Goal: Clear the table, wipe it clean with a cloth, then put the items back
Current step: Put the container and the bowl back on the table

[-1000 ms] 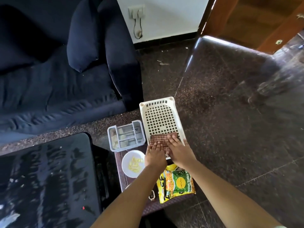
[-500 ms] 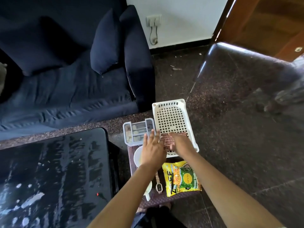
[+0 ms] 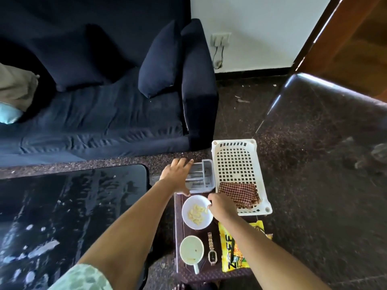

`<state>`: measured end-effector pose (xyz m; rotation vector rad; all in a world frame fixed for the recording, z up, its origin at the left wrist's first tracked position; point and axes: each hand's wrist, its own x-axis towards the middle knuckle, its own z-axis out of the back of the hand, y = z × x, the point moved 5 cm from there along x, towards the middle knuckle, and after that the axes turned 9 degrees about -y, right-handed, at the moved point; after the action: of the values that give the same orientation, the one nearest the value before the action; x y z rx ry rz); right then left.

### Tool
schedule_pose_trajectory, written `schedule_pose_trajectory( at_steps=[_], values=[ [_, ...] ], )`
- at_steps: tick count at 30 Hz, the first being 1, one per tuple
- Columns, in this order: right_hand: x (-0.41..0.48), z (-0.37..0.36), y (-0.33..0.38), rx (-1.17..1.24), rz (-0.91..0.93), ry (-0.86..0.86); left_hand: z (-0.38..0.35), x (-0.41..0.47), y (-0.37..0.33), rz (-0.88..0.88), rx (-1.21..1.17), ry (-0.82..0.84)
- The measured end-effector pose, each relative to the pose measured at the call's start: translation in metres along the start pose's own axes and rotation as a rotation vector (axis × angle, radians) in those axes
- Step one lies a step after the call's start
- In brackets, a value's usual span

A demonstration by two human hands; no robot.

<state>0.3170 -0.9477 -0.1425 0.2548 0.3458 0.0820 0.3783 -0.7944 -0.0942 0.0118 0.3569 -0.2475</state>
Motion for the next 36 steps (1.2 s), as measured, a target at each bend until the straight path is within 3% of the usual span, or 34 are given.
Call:
schedule_pose_trajectory(
  at_steps=[6, 11, 18, 23, 29, 36],
  values=[
    [0.002, 0.008, -0.002, -0.025, 0.034, -0.042, -0.006, -0.016, 0.012, 0.033, -0.143, -0.096],
    [0.006, 0.043, 0.032, -0.090, 0.074, -0.039, 0.025, -0.066, 0.066, 0.100, -0.270, -0.269],
    [0.001, 0.031, 0.187, -0.040, 0.117, 0.043, 0.045, -0.201, 0.231, 0.246, -0.258, -0.312],
    [-0.007, -0.022, 0.352, 0.007, 0.192, 0.088, 0.025, -0.303, 0.408, 0.373, -0.196, -0.282],
    [-0.030, -0.107, 0.529, 0.176, 0.074, 0.063, -0.019, -0.386, 0.617, 0.428, -0.157, -0.213],
    [-0.040, -0.180, 0.629, 0.285, -0.049, 0.064, -0.085, -0.403, 0.731, 0.398, -0.166, -0.159]
  ],
)
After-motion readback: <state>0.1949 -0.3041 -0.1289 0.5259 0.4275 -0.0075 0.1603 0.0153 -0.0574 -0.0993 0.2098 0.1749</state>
